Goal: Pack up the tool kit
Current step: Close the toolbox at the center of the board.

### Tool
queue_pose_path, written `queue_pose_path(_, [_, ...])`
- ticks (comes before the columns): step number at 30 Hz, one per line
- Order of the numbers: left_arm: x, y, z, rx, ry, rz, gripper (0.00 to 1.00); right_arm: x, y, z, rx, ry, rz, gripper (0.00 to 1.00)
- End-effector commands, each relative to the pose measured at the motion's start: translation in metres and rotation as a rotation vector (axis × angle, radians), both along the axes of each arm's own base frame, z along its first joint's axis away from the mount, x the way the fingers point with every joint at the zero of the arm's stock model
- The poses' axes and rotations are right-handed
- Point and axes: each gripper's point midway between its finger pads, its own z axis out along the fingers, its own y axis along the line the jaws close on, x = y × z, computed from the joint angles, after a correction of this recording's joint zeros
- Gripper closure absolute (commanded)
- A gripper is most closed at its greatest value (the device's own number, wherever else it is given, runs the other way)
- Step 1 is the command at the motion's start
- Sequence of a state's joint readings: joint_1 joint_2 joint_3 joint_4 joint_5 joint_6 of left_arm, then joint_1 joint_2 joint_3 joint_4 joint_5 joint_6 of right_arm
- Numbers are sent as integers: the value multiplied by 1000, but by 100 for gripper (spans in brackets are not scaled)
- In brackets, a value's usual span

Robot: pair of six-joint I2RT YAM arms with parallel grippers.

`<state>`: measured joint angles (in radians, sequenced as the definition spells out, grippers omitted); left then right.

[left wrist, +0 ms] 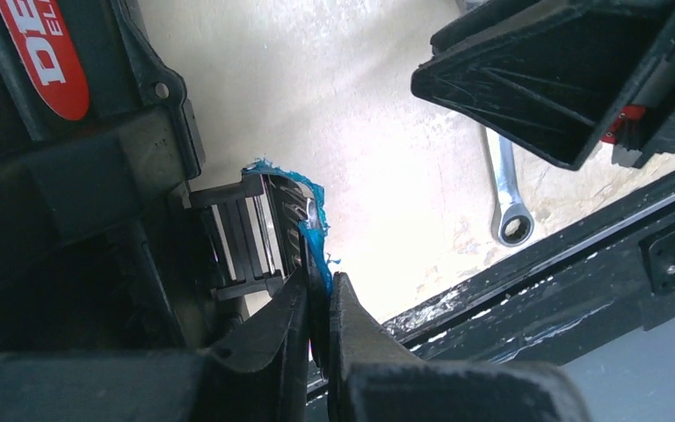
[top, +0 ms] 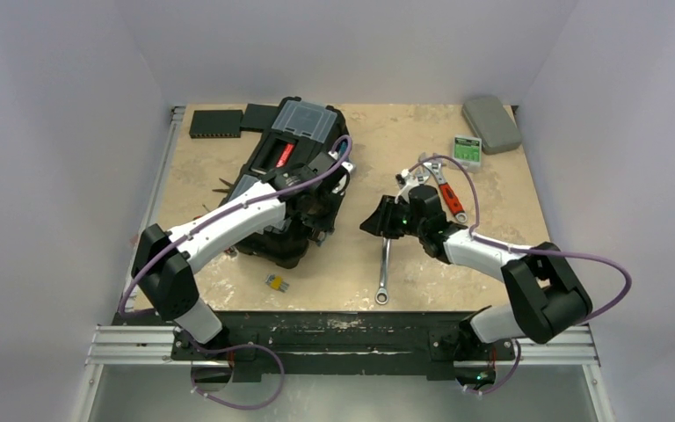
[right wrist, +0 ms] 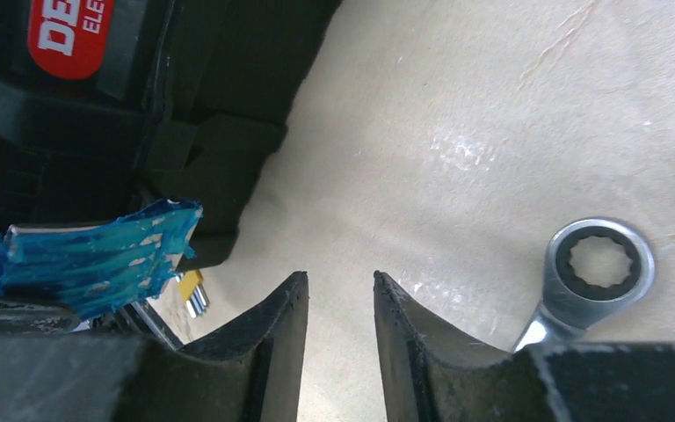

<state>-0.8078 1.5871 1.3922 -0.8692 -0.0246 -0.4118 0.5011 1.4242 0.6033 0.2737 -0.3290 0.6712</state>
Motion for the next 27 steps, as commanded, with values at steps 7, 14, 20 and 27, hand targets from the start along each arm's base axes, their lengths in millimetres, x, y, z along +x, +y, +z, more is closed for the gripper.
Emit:
queue_pose_path(7, [44, -34, 57, -197, -152, -26, 100, 6, 4, 29, 154, -95, -23, 50])
queue_pose_path(14, [64, -45, 80, -271, -197, 11, 100, 9, 12, 34, 205, -102, -24, 48])
queue_pose_path(20, [78, -53, 79, -269, -195, 31, 100, 8, 7, 35, 188, -95, -46, 48])
queue_pose_path(27, [71, -41, 82, -259, -204, 41, 100, 7, 2, 39, 214, -105, -84, 39])
